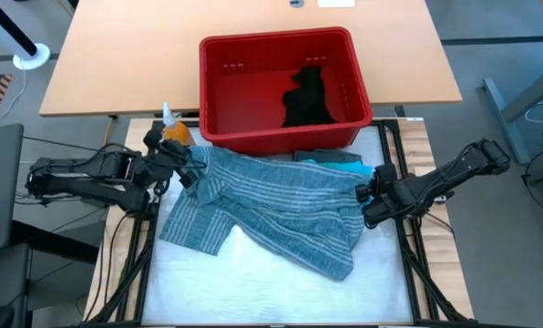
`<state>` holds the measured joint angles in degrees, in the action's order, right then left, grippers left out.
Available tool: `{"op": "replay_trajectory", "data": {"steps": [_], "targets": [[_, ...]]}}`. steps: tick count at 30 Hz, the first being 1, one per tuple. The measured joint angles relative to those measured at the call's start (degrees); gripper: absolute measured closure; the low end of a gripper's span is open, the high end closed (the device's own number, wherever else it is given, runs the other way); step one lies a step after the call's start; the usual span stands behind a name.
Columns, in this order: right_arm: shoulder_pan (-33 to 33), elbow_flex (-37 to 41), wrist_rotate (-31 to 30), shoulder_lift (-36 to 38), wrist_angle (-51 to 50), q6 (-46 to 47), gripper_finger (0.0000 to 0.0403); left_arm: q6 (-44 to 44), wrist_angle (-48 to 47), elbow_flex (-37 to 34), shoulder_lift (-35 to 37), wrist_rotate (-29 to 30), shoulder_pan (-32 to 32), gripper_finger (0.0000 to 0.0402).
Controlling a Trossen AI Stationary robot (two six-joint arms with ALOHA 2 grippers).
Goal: Fold Laundry from Bin
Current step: Fold the blue patterned polo shirt
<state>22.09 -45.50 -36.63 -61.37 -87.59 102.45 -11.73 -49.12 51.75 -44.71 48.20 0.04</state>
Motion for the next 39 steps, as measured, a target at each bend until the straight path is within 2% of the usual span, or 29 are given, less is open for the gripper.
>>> {"op": "replay_trajectory", "data": {"steps": [5,9,13,15,19,22,25,29,33,39], "targets": [[0.00,-3.67,5.48,0.39,-0.76,-8.28,0.0247,-0.02,0.19,0.00,0.00,-1.09,1.72,0.0401],[0.00,-9.66,5.70,0.38,-1.40,-14.71,0.0207,-0.02,0.21,0.00,0.00,-1.55,2.31,0.0401],[0.69,-16.67,5.60,0.40,2.92,-19.86,0.0191,0.08,0.22,0.00,0.00,-2.68,2.33,0.0401],[2.23,-18.78,5.52,0.40,11.17,-25.32,0.0190,0.81,0.22,0.00,0.00,-3.51,2.33,0.0401],[7.16,-18.39,5.68,-1.09,38.25,-39.12,0.0197,1.66,0.24,0.00,0.06,-5.07,2.33,0.0401],[12.06,-17.41,6.17,-6.39,56.61,-51.41,0.0203,2.79,0.76,0.00,0.26,-7.49,2.33,0.0401],[15.63,-17.28,6.39,-14.17,64.81,-54.71,0.0209,4.95,1.69,0.00,0.44,-10.12,2.33,0.0401],[17.68,-17.22,6.99,-23.03,65.01,-47.40,0.0220,8.16,3.56,0.00,0.59,-11.57,2.33,0.0402],[17.92,-19.12,8.63,-29.85,58.22,-40.16,0.0228,11.39,5.64,0.00,0.60,-12.03,2.75,0.0401],[17.14,-25.18,12.43,-38.66,49.32,-39.39,0.0231,12.81,7.49,0.00,0.59,-15.81,5.87,0.0401]]}}
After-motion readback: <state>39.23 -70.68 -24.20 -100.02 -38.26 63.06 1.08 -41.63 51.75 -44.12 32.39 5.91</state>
